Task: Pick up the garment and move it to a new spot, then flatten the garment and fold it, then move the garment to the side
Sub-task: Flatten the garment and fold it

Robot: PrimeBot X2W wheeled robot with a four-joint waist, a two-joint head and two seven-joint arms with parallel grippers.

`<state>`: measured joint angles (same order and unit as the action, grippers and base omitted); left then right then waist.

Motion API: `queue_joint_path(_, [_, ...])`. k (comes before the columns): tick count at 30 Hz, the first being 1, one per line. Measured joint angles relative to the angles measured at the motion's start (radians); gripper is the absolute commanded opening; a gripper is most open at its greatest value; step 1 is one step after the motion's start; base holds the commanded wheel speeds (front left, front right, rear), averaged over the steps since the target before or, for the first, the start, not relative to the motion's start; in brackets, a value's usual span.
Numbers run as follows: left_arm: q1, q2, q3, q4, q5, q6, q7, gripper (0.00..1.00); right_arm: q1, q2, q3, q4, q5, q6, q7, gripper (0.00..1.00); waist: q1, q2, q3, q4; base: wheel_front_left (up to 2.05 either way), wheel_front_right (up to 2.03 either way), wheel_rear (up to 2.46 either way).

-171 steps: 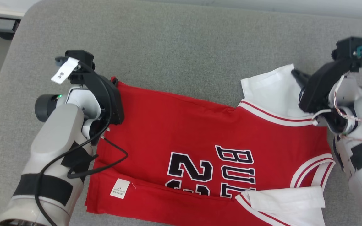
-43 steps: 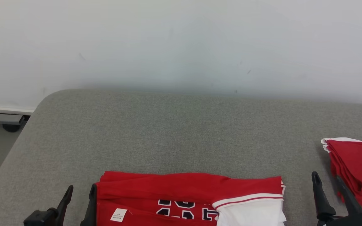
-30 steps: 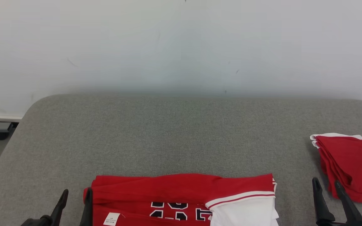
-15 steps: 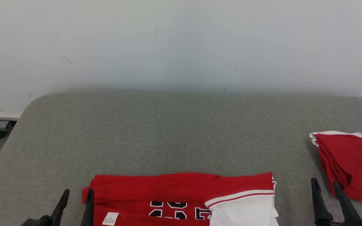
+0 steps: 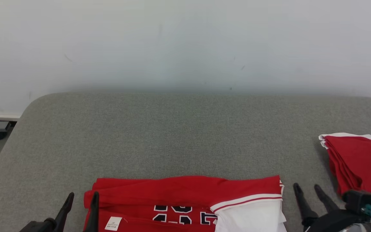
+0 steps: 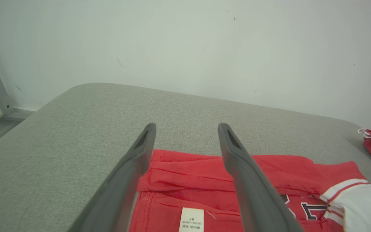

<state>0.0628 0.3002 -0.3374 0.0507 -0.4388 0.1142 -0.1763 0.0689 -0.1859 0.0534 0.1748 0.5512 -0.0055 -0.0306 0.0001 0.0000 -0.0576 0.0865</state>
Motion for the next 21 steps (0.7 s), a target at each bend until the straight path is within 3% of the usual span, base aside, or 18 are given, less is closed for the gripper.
queue_joint_path(2, [0.000,-0.001,-0.002,-0.002,0.000,0.000,0.005,1.00,-0.022,-0.006,0.036,0.011,0.000,-0.004,0.078,1.00,0.0000,0.0000,0.000,0.002,0.00,0.00,0.00])
queue_joint_path(5, [0.000,-0.003,-0.005,-0.003,0.001,0.000,0.011,1.00,-0.047,-0.026,0.120,0.067,-0.047,-0.039,0.252,1.00,0.0000,0.0000,0.000,0.008,0.00,0.00,0.00])
queue_joint_path(9, [-0.004,-0.010,-0.023,-0.005,0.009,0.000,0.026,1.00,-0.058,-0.050,0.130,0.111,-0.090,-0.091,0.366,1.00,-0.0001,0.0001,-0.001,0.022,0.00,0.00,0.00])
queue_joint_path(21, [-0.006,-0.008,-0.037,-0.011,0.022,0.000,0.049,1.00,-0.146,-0.010,0.132,0.174,-0.065,-0.102,0.581,1.00,0.0000,0.0000,0.010,0.062,0.00,0.00,0.00])
